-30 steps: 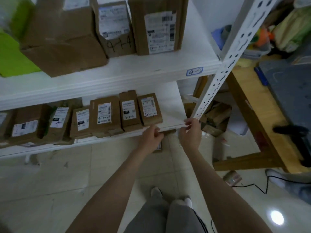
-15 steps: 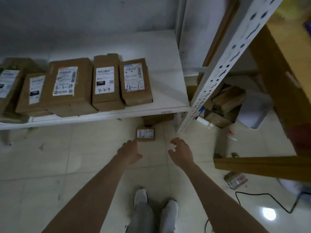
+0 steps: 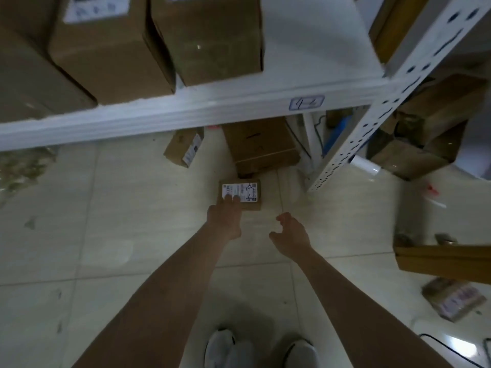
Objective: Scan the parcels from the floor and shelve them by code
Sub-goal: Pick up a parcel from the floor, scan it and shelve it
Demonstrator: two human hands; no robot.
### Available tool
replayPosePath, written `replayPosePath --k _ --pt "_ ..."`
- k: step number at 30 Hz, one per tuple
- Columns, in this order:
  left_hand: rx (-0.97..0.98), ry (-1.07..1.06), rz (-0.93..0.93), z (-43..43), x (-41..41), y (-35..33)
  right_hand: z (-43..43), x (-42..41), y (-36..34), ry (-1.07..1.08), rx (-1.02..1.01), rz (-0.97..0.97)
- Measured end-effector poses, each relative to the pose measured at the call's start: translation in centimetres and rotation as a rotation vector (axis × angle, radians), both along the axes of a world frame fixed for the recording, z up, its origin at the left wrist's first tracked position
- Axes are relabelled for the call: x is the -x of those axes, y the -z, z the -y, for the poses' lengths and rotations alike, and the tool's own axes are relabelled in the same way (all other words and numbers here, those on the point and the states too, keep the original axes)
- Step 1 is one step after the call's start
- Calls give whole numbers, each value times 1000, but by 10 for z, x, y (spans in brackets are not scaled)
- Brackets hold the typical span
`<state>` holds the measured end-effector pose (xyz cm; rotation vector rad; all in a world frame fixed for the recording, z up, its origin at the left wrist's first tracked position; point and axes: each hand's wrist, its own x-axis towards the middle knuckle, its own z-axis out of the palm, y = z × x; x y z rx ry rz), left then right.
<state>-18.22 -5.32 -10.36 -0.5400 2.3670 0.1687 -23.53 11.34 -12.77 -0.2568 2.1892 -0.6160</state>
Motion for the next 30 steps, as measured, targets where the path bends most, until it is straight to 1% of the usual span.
replayPosePath --k 4,7,10,13,17,18,20,23,25,27,30 --pt "133 114 -29 24 26 69 22 25 66 -46 8 17" --pt "196 126 4 43 47 117 38 53 111 -73 9 56" --pt "244 144 35 57 67 159 47 85 149 -140 -16 55" --pt "266 131 10 63 80 195 50 118 169 -193 -16 38" --pt "290 107 -17 59 82 213 45 142 172 -130 -9 -23" --pt "267 91 -20 54 78 211 40 142 170 -96 1 -32" --pt "149 11 -21 41 65 200 27 132 159 14 18 -2" --pt "-11 -152 -91 15 39 163 2 99 124 277 88 83" --pt "-58 -177 -122 -7 28 125 -14 70 86 476 159 194" --pt "-93 -154 -135 -29 21 77 -28 43 40 656 240 314" --pt "-155 -144 -211 -61 18 -2 -49 17 -29 847 330 382"
